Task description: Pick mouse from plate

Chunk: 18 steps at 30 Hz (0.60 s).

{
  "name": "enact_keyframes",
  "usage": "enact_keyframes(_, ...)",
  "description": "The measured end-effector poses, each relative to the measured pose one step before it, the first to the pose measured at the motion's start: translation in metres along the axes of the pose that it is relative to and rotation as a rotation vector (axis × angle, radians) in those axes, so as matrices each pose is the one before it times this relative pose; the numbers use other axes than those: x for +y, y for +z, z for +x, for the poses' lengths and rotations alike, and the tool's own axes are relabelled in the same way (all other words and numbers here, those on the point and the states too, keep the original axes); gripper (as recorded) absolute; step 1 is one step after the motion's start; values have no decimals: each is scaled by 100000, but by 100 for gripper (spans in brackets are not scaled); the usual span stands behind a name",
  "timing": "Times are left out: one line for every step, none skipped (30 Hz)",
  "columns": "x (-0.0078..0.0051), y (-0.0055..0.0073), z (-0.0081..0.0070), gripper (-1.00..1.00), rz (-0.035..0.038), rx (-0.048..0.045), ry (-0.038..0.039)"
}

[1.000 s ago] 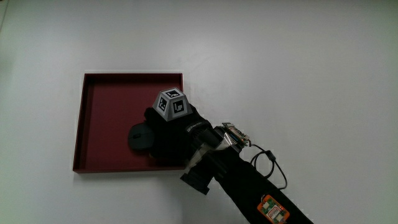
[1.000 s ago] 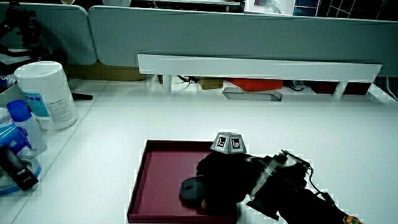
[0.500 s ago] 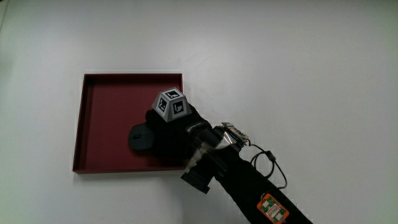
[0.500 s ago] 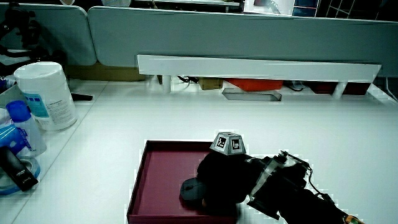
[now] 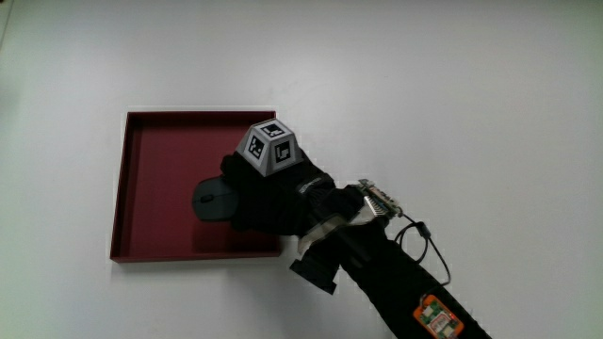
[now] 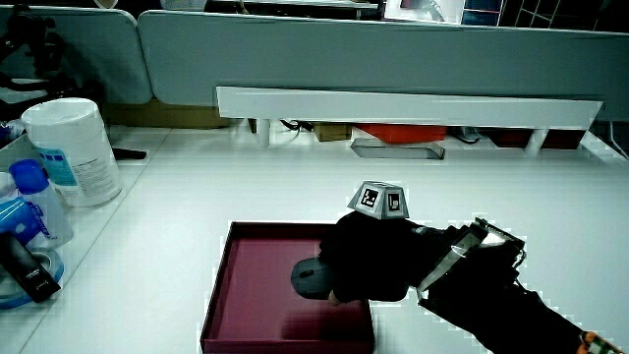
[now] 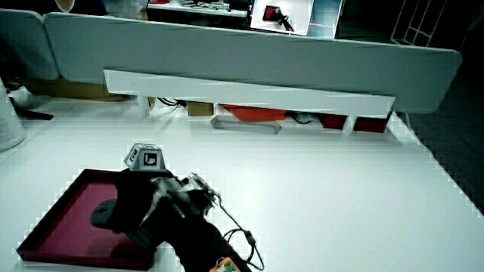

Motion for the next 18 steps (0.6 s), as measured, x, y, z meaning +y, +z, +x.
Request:
enact_keyframes(-137, 175, 208, 100, -1, 1207, 338)
enact_keyframes(-420, 496, 51, 100, 1538, -1440, -674)
enact_keyframes(-339, 395, 150, 100, 317, 1522, 177)
enact_keyframes(-259, 309, 216, 100, 188, 697, 404)
enact_keyframes(-309, 390, 181, 100, 969, -1096, -215)
enact_keyframes(-318, 409, 170, 100, 307, 1035, -738)
enact_keyframes(-424, 495, 62, 100, 1280, -382, 100)
enact_keyframes(-238, 322, 236, 100, 998, 311, -28)
enact_keyframes(-253, 341, 273, 100, -152, 584, -691)
enact_keyframes(-124, 195, 451, 100, 192, 231, -416)
enact_keyframes(-444, 587, 109, 100, 1712, 714, -208)
enact_keyframes(-152, 294, 401, 100, 61, 243, -835)
enact_keyframes(-475, 619, 26, 100, 1398, 425, -299)
enact_keyframes(-198, 324, 374, 100, 596, 397, -551)
enact_keyframes(-313, 411, 311, 100, 1200, 861, -916)
enact_keyframes(-39, 107, 643, 100, -426, -76, -482)
enact_keyframes(-242, 307, 431, 100, 832, -167, -1692)
enact_keyframes(-235, 272, 463, 100, 317, 284, -889)
